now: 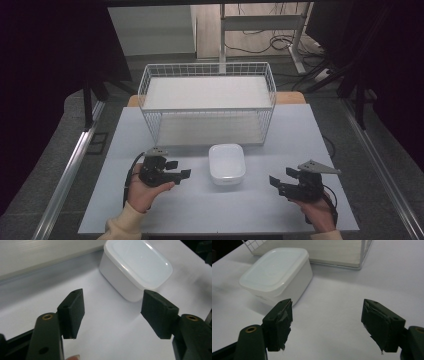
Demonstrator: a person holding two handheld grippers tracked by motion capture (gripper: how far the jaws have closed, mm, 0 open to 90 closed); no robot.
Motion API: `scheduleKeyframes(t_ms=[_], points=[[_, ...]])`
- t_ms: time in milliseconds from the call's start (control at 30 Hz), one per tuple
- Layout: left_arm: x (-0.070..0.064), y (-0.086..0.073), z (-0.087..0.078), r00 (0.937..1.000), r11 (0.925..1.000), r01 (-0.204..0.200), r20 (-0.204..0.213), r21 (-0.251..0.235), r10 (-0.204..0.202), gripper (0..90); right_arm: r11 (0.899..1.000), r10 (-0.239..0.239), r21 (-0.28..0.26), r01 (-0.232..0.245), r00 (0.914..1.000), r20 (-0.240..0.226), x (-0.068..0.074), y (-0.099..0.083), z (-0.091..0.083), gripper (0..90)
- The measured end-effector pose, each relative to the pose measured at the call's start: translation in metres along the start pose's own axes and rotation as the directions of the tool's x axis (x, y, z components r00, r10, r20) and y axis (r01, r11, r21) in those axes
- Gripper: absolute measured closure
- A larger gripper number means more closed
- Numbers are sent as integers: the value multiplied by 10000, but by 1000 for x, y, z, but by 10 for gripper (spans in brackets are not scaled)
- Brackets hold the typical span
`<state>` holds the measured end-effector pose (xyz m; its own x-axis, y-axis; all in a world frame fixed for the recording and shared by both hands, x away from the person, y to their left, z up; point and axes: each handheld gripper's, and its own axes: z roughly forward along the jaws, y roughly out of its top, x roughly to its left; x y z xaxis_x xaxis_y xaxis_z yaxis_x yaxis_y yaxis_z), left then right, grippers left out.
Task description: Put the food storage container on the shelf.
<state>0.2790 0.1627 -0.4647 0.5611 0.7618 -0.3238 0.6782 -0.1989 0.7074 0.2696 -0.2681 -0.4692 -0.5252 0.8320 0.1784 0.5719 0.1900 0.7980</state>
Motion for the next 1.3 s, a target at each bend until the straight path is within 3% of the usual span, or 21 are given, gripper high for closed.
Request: scheduleKeyframes(t_ms=[100, 333, 567, 833, 1067, 1200, 1300], points=[[-1, 4, 0, 9998, 9999, 161, 68, -62, -161, 337, 9999, 102, 105, -98, 9994, -345, 4, 9, 0, 272], [-4, 17, 2, 9996, 9989, 266, 127, -398, -261, 331, 9999, 123, 25, -122, 9991, -398, 10, 25, 4, 297], [-8, 37, 10, 9969, 9977, 414, 697, -541, -376, 320, 9999, 158, -15, -159, 9980, -604, 26, 57, 13, 320], [-2, 47, 30, 9916, 9951, 908, 963, -396, -867, 298, 9992, 310, 273, -286, 9954, -908, 24, 67, 28, 321], [-6, 57, 48, 9897, 9962, 858, 1162, -128, -837, 298, 9957, 673, 714, -593, 9910, -1156, 23, 73, 51, 320], [-2, 57, 55, 9807, 9916, 1289, 1476, 52, -1282, 307, 9933, 730, 992, -601, 9886, -1319, 25, 75, 63, 328], [1, 55, 57, 9788, 9906, 1360, 1525, 136, -1365, 315, 9900, 930, 1190, -757, 9847, -1472, 25, 74, 71, 335]])
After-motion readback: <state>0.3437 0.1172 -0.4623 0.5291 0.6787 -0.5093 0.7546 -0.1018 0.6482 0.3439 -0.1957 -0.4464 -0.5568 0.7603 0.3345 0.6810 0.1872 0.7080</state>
